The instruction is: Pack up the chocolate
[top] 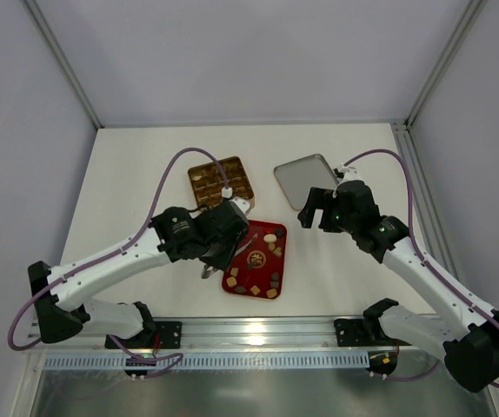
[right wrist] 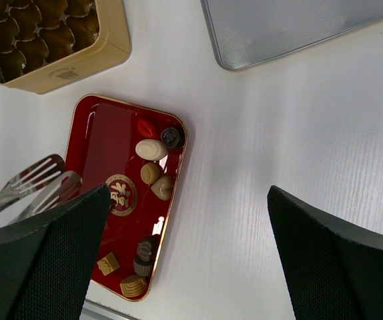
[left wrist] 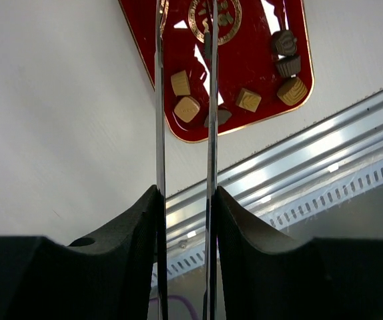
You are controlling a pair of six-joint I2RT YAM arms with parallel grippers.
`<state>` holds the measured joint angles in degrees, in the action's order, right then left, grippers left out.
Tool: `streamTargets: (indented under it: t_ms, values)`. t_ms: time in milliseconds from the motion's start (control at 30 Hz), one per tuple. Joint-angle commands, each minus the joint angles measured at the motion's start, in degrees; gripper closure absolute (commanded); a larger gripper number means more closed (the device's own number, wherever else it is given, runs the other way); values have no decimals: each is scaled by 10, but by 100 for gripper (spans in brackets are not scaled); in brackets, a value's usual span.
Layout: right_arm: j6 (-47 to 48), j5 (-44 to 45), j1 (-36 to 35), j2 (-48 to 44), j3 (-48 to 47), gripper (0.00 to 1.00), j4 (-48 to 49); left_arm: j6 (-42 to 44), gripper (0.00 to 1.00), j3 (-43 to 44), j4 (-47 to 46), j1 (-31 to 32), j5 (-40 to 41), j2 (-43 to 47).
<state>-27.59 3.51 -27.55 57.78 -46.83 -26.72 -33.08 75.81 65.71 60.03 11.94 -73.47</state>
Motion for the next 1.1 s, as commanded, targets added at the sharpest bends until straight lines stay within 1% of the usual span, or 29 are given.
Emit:
streamTargets:
  t_ms: [0,167,333,567,1067]
  values:
    - [-8,13,0,-10,-7,0,5,-49,63,-11,-1,37,14,-7]
    - [-4,17,-1,-8,-10,0,1,-62,63,-10,1,69,26,-42]
    - [-4,19,-1,-11,-7,0,-1,-69,63,-15,6,90,30,-59]
    - [-5,17,-1,-12,-3,0,2,-79,63,-21,17,105,36,-68]
    - [-8,16,-1,-16,6,0,8,-95,63,-42,7,122,39,-77]
